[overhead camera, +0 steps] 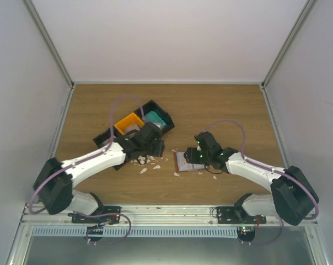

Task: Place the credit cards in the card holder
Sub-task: Insert the credit card into the card holder, then move the storage box to the center of the board.

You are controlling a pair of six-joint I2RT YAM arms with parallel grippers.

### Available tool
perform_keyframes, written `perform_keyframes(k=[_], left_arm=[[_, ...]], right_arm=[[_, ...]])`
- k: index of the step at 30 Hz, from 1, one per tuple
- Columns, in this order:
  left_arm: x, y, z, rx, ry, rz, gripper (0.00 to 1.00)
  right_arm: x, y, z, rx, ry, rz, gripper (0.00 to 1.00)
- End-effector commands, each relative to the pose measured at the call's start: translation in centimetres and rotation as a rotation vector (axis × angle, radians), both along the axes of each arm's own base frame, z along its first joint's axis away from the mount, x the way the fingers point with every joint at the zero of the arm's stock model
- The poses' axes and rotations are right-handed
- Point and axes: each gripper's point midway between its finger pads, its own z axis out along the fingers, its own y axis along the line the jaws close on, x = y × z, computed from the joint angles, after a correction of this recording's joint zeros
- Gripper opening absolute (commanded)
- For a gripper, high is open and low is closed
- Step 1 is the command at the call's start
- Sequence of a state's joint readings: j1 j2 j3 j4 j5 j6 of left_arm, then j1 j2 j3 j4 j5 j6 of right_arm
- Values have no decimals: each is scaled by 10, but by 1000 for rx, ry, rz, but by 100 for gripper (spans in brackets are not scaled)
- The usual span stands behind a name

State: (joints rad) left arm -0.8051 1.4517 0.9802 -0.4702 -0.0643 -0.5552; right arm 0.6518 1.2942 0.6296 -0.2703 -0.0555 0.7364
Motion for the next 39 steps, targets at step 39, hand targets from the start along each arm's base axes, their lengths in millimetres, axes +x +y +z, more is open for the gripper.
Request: perform_keyframes(k=[39], left_arm=[[66, 147, -60, 196, 149, 258, 49]], right_arm=[[25, 54, 12, 74, -69, 150, 53]])
